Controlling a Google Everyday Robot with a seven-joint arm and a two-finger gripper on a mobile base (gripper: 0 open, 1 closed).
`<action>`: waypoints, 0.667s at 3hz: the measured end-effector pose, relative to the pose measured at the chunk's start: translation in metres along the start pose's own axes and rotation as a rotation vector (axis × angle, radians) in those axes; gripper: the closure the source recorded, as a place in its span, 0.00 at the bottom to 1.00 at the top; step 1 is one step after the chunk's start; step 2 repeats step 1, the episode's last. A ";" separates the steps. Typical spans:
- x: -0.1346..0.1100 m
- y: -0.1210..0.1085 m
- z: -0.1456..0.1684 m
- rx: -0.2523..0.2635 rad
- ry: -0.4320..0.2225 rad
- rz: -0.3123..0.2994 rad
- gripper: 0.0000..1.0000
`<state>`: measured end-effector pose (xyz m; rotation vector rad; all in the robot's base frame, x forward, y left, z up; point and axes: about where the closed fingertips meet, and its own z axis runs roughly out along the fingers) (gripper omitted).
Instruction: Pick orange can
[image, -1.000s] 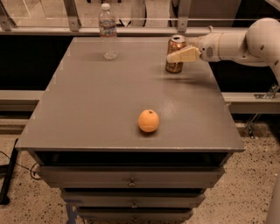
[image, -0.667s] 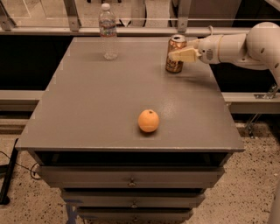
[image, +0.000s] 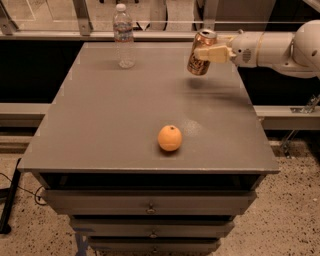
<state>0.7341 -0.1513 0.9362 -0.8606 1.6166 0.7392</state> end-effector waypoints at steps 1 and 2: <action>-0.042 0.027 -0.022 -0.075 -0.047 0.010 1.00; -0.042 0.027 -0.022 -0.075 -0.047 0.010 1.00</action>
Offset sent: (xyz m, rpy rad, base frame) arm 0.0000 0.0000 0.0000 0.0000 0.0000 0.0000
